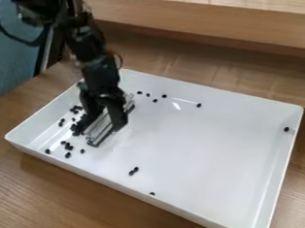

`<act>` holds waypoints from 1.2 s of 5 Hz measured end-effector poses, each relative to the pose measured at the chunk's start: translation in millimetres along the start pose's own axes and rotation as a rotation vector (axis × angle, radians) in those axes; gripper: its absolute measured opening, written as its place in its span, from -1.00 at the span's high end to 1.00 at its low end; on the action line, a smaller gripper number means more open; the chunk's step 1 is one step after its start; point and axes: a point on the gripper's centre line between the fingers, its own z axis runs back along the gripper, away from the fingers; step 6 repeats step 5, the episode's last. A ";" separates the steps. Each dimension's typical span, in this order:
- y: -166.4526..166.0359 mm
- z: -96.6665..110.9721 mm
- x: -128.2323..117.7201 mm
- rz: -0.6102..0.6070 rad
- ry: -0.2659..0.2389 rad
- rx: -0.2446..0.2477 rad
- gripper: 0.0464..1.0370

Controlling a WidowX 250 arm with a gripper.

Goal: Sweep into pile

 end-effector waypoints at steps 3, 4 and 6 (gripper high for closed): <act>-38.4 50.0 14.2 -0.075 -0.079 -0.013 -0.93; -68.9 48.9 16.7 -0.144 -0.046 -0.058 -0.93; -96.8 51.5 22.7 -0.210 -0.053 -0.065 -0.93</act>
